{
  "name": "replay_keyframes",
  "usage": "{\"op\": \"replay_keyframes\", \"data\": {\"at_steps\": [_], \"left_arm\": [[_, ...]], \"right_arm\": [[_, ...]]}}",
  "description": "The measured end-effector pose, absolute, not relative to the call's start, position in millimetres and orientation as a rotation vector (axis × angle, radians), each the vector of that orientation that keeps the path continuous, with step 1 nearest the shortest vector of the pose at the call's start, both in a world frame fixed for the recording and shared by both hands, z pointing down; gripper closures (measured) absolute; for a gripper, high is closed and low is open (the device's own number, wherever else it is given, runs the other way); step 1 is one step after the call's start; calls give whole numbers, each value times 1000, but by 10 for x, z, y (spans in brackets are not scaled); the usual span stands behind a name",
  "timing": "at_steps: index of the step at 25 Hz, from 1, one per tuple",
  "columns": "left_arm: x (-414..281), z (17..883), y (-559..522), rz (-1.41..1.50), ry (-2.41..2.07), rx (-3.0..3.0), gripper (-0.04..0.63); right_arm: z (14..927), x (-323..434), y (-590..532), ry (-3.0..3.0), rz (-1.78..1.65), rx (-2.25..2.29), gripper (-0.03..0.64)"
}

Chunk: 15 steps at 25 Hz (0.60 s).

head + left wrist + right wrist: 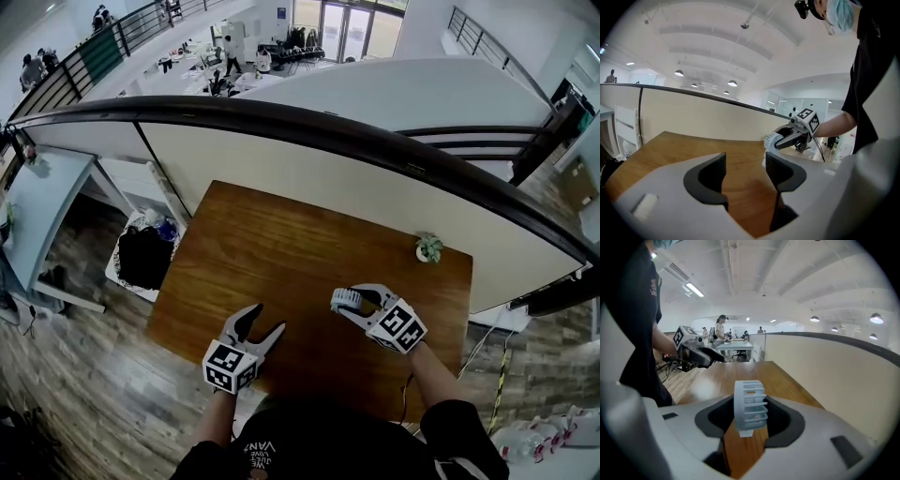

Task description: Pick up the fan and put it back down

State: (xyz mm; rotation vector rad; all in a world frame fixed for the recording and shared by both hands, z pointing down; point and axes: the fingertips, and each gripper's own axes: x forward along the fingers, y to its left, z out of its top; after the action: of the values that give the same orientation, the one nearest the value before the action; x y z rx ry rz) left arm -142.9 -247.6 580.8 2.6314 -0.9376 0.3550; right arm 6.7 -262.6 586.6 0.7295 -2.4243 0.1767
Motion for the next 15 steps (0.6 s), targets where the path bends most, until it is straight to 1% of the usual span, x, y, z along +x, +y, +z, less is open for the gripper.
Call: {"op": "replay_keyframes", "data": {"at_steps": [8, 15], "left_arm": [[-1926, 5757, -3170, 341, -941, 2677, 344], [-2251, 5754, -3678, 350, -961, 2711, 344]], "right_arm": [[5909, -413, -3513, -2399, 224, 847, 423], [5967, -631, -4235, -2362, 241, 933, 423]]}}
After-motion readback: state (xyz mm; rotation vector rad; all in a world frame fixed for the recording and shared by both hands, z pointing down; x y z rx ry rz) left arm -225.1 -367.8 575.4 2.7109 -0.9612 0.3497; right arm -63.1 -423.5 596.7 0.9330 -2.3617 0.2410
